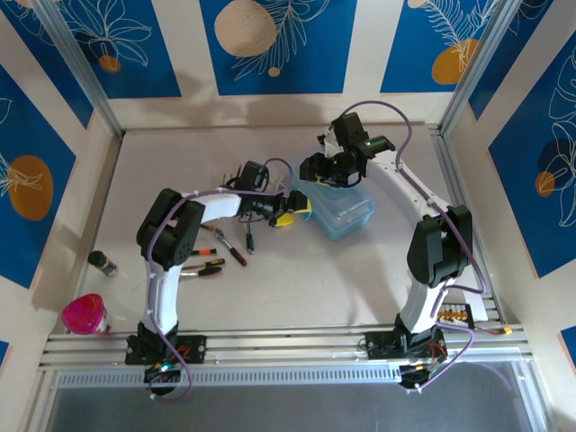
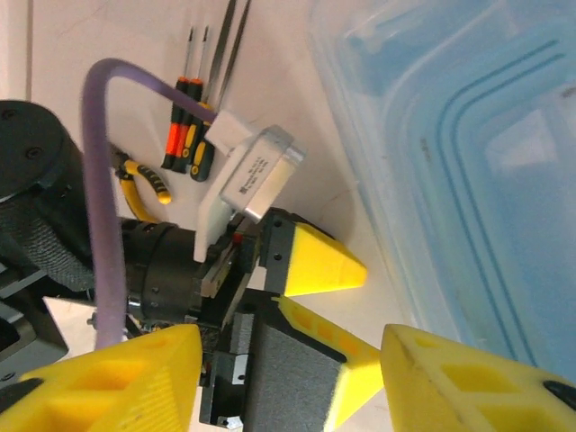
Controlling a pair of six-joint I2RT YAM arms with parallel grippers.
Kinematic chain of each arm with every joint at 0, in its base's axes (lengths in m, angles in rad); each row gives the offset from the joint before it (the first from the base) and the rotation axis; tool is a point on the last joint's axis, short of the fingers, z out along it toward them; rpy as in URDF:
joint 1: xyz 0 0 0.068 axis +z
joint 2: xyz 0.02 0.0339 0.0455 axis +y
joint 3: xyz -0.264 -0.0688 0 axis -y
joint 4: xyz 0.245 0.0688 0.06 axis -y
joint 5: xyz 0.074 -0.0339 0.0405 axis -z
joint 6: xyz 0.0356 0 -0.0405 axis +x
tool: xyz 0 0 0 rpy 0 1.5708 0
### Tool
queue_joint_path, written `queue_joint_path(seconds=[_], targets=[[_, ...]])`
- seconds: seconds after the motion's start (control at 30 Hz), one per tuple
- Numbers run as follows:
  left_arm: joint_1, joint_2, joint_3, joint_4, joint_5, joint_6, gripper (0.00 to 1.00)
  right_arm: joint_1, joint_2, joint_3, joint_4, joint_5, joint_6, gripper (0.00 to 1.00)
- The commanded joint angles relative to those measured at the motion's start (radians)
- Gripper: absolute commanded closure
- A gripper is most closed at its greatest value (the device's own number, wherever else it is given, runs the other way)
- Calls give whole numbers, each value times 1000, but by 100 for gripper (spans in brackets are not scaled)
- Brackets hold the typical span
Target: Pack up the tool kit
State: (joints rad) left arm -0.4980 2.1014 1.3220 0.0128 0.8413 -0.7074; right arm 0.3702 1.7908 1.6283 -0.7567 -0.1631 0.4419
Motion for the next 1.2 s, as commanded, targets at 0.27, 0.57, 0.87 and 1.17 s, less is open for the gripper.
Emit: queue_joint_path(seconds=[0.27,0.57,0.87,1.17], targets=[[40,-178,207,-546,-360,355,0,-27,-48,23,-95,145,-178,42],[62,-302,177,-646,-551,401,0,18,64,102,-130,240,-245,48],[72,-327,95,-601,-522,367,0,32,136,124,-128,261,-259,59],[72,-313,107,-597,-515,367,0,40,155,104,-120,212,-168,67]])
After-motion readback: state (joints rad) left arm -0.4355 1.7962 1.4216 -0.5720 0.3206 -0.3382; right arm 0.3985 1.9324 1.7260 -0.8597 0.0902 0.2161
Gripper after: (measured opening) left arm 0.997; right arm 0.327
